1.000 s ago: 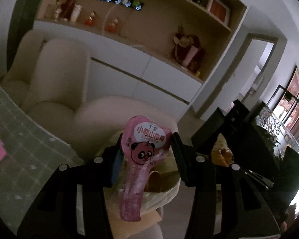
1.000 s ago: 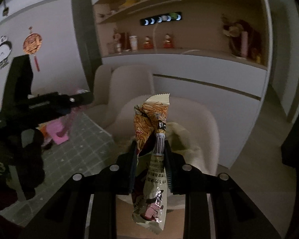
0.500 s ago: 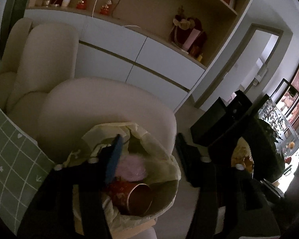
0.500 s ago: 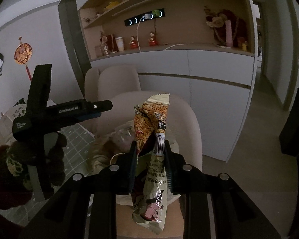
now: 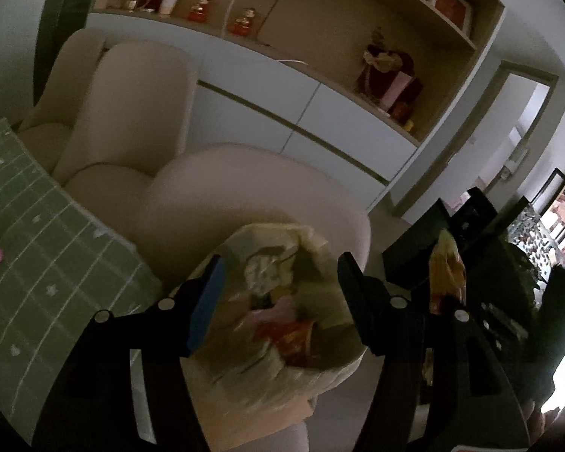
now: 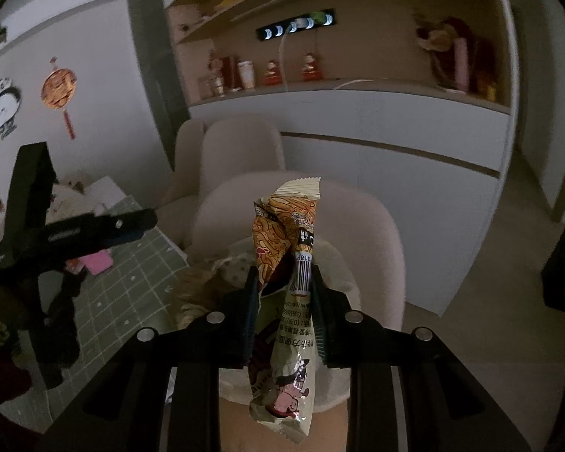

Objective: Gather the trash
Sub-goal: 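Lower the right tool into the trash bag and release the snack stick packet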

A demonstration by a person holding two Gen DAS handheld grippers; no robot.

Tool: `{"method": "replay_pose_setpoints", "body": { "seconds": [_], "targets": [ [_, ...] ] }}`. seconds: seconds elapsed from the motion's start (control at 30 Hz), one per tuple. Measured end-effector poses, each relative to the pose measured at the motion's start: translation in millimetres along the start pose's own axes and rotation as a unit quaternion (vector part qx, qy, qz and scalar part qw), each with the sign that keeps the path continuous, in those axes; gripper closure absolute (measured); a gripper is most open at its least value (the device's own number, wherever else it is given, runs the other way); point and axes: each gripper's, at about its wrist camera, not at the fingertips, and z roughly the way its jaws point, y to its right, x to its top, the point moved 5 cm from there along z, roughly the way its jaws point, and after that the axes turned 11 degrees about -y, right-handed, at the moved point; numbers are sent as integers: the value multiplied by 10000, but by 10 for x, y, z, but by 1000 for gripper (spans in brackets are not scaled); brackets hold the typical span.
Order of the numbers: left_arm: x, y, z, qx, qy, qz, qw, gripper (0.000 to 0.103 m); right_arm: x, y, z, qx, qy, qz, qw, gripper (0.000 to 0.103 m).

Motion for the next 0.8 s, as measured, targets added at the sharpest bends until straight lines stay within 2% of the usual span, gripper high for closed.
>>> {"method": "replay_pose_setpoints", "body": {
  "seconds": [0.17,0.37,0.47,0.63,0.8],
  "targets": [
    [-168,-228,-191,210,-7,-173,9996,44,186,-129,244,221,-80,-214,9995,78],
    [-271,-502,-376,458,49,-427,9980,44,626,-89,555,731,-9,33,9973,76],
    [-323,-673,-466,563,72,-622,9964,44,689,-114,812,730,-187,-37,9971,76],
    [-414,-906,-591,769,58,-809,9937,44,516,-189,1317,459,-858,-186,9951,76],
    [-472,-1031,-669,917,58,-872,9919,44,184,-206,1680,100,-1686,-124,9856,76]
  ]
}}
